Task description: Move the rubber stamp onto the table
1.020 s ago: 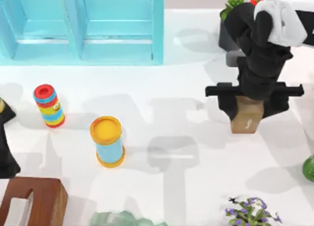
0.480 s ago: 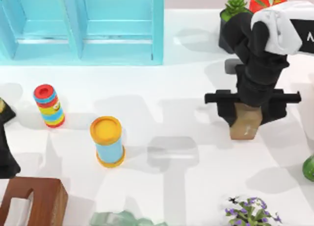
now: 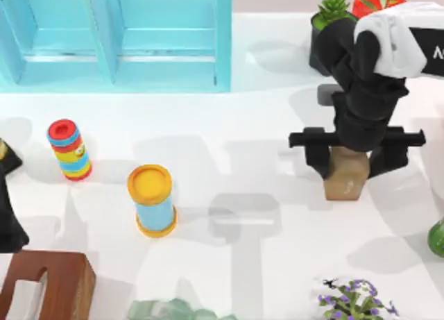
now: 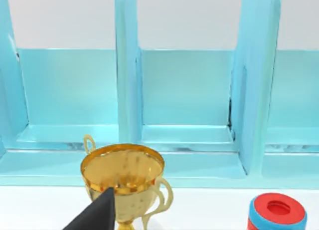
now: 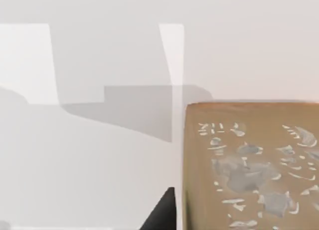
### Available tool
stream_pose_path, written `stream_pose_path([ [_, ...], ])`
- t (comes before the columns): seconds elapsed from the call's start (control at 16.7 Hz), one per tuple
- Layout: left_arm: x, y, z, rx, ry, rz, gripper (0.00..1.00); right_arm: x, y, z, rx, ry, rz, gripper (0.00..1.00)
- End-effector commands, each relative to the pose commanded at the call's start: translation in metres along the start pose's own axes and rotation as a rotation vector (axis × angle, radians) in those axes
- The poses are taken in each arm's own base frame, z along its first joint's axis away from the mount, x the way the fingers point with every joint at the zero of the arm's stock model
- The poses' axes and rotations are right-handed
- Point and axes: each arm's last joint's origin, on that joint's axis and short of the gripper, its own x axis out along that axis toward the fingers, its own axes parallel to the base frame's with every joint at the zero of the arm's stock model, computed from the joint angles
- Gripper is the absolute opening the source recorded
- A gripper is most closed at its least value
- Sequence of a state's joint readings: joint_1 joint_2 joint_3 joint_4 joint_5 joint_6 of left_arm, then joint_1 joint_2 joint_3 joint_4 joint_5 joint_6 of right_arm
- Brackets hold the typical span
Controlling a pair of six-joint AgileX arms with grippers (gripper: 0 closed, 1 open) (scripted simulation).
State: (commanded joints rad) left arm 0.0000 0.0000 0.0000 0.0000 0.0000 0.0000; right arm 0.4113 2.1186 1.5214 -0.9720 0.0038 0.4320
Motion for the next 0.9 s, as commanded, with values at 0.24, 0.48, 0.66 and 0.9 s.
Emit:
stream_pose_path([
  [0.24, 0.0, 0.0, 0.0, 0.0, 0.0, 0.0, 1.0, 0.0, 0.0, 0.0, 0.0, 0.0, 0.0, 1.0],
  [0.48, 0.0, 0.0, 0.0, 0.0, 0.0, 0.0, 1.0, 0.0, 0.0, 0.0, 0.0, 0.0, 0.0, 1.0],
  [0.66, 0.0, 0.0, 0.0, 0.0, 0.0, 0.0, 1.0, 0.0, -0.001, 0.0, 0.002, 0.0, 0.0, 1.0],
  [0.9, 0.0, 0.0, 0.0, 0.0, 0.0, 0.0, 1.0, -0.018, 0.001, 0.006, 0.008, -0.002, 0.002, 1.0],
])
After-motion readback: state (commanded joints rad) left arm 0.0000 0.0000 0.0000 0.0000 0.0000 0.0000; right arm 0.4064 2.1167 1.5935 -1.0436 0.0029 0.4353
